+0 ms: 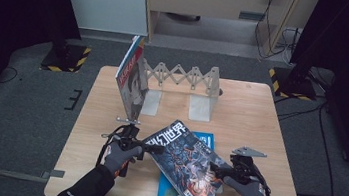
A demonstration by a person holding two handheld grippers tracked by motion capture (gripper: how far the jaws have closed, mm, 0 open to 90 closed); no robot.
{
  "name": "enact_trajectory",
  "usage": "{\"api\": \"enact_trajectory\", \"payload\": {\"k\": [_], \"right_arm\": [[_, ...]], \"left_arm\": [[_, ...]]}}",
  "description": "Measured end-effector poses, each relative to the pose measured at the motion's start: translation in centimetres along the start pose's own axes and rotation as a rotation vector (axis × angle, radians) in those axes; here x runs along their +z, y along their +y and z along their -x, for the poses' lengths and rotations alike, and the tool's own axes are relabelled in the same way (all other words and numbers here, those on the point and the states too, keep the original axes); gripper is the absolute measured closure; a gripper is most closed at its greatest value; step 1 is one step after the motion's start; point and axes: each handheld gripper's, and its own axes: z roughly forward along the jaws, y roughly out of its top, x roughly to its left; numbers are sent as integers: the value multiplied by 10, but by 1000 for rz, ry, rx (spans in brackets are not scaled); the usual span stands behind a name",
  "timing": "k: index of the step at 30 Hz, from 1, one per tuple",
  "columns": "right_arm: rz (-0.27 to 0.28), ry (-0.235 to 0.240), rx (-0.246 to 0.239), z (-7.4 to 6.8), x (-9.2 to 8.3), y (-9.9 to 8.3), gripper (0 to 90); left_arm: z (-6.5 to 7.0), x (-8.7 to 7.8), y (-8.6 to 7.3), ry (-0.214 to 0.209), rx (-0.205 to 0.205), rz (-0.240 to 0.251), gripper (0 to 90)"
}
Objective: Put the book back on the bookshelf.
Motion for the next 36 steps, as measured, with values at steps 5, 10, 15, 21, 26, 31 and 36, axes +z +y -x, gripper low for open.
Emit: {"api": "enact_trajectory", "payload": {"k": [5,10,15,21,26,31,36], "right_arm": [[-2,4,6,1,0,1,99],[-12,15,12,1,0,2,106],[2,-7,9,4,-3,3,123],[30,-47,28,14,-8,5,128],[46,-76,40,21,-11,6,127],[65,-112,54,28,-15,6,129],[60,-159,58,35,-17,5,130]], "left_arm": [[6,-2,3,-2,-20,0,675],[16,-5,8,-1,-2,10,694],[25,-10,14,1,9,31,719],[35,-22,25,-8,26,87,758],[48,-27,34,-27,59,111,782],[60,-28,45,-47,78,140,808],[72,-32,53,-50,107,158,818]]}}
